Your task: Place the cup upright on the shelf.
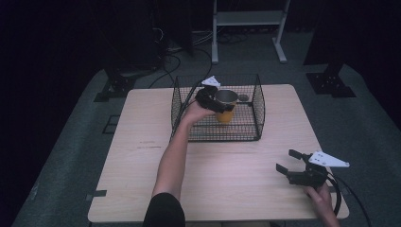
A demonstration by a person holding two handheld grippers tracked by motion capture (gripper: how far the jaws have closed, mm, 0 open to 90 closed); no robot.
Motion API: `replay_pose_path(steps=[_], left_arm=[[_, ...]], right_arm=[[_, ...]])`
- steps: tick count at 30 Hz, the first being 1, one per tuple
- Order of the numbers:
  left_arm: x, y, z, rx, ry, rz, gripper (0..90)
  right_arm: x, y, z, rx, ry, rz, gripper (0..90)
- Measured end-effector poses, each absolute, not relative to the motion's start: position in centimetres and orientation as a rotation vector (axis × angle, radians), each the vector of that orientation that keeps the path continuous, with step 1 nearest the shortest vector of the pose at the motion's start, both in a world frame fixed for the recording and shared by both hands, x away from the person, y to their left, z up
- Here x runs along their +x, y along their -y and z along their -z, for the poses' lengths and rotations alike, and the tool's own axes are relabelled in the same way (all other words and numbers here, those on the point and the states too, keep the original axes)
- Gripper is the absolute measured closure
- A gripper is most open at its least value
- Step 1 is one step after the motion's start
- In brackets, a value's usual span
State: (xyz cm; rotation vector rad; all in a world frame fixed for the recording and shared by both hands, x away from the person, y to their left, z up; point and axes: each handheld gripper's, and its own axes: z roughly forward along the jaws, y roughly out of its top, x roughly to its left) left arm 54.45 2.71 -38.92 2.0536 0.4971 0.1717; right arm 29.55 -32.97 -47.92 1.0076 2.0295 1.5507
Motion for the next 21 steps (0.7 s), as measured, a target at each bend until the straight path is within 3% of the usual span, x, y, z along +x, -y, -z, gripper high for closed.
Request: replay_pose_path(steps=[21], left_arm=[[54.9,-1.3,40.4,2.136,-0.492,-0.138,13.0]], right_arm=[[29.6,33.0,47.9,1.011,-2.027,-1.556,12.8]])
